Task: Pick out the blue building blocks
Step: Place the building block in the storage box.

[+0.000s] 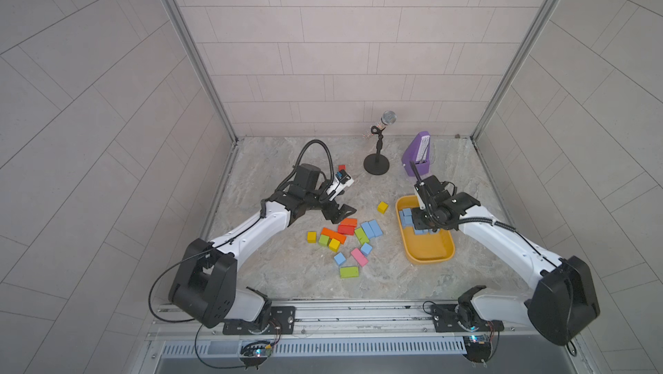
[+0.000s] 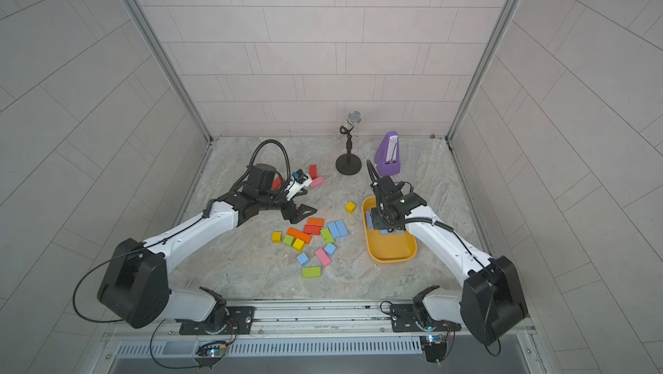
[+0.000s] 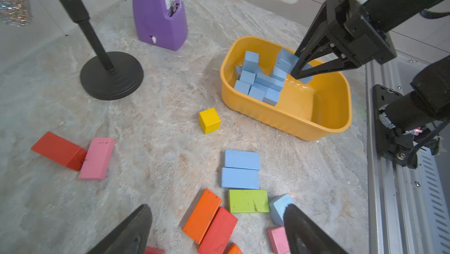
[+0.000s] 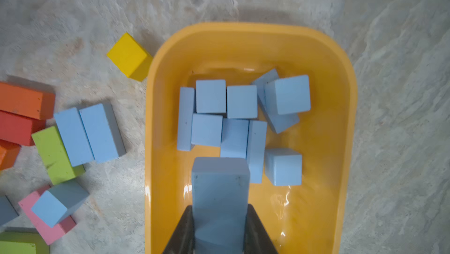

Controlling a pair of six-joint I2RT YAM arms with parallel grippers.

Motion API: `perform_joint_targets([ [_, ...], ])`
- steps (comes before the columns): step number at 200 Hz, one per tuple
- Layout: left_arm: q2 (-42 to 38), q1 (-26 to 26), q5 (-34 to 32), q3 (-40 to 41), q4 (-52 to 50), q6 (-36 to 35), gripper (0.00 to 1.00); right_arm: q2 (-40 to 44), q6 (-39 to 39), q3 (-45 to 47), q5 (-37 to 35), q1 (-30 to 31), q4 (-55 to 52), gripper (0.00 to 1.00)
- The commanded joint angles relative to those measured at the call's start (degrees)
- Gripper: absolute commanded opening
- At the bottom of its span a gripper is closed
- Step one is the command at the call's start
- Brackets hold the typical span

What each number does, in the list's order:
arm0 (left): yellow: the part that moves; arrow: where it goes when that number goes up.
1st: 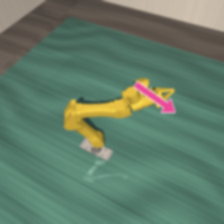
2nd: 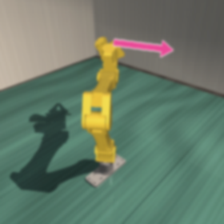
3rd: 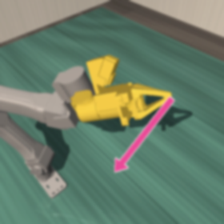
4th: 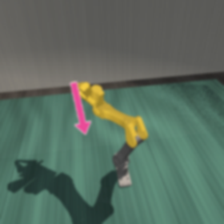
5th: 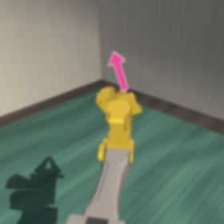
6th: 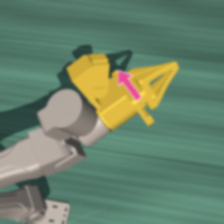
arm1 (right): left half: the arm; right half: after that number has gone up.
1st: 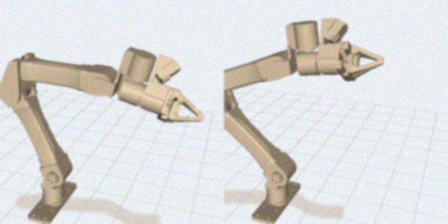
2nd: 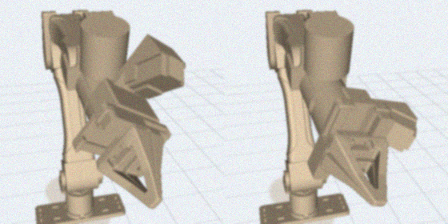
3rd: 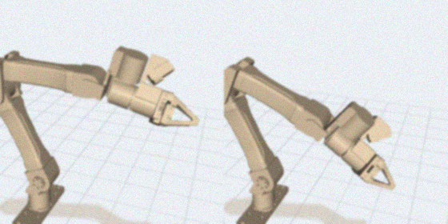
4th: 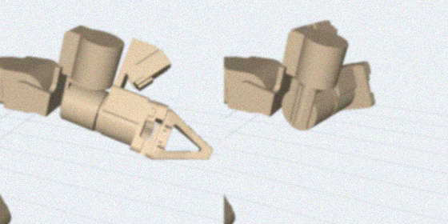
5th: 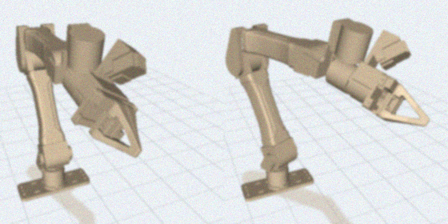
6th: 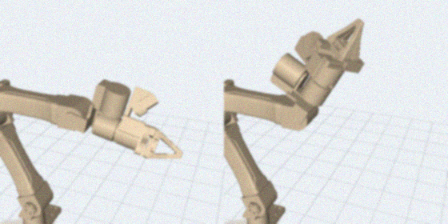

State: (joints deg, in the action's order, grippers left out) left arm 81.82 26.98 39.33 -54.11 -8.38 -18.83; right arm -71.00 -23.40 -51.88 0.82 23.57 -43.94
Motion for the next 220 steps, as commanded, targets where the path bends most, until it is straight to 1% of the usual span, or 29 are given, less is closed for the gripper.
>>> perform_joint_targets([
  [1, 1.55, 0.47, -0.83, 0.65, 1.75, 0.54, 0.9, 2.97, -2.5, 3.64, 2.95, 0.23, 0.74, 0.18],
  [16, 2.24, 0.53, -1.37, 0.99, 1.49, 0.64, 0.9, 3.27, -2.95, 6.35, 3.15, 0.16, 1.94, 0.19],
  [32, 2.3, 0.54, -2.16, 1.62, 1.33, 0.5, 0.91, 1.83, -2.97, 7.84, 2.87, 0.1, 2.44, 0.19],
  [61, 2.2, 0.54, -3.03, 1.97, 0.81, 0.03, 0.91, -2.6, -1.16, 7.45, 5.97, 0.16, 5.21, 0.2],
  [89, 2.29, 0.49, -3.77, 1.56, -0.19, -0.32, 0.91, -5.21, -0.33, 6.85, 5.95, 0.2, 7.46, 0.2],
  [122, 3.16, 0.47, -4.68, -0.53, -3.91, -1.03, 0.91, -7.02, -0.07, 6.36, 6.82, 0.21, 8.4, 0.23],
  [137, 3.17, 0.45, -4.86, -0.51, -3.75, -1.15, 0.92, -7.3, 0.1, 6.27, 6.84, 0.19, 8.42, 0.27],
  [157, 3.26, 0.51, -4.99, -0.43, -3.75, -1.12, 0.92, -7.24, 0.26, 6.17, 6.14, 0.23, 8.06, 0.4],
  [170, 3.26, 0.35, -5.12, -0.47, -3.83, -0.78, 0.92, -6.81, 0.28, 6.17, 5.61, 0.23, 7.99, 0.45],
  [188, 3.13, 0.18, -4.97, -0.72, -3.9, -0.09, 0.92, -6.09, 0.44, 5.76, 5.12, 0.16, 7.53, 0.48],
  [220, 2.38, -0.79, -4.41, -0.74, -4.01, 0.41, 0.92, -3.72, 0.63, 3.82, 4.11, 0.98, 5.86, 0.48],
])
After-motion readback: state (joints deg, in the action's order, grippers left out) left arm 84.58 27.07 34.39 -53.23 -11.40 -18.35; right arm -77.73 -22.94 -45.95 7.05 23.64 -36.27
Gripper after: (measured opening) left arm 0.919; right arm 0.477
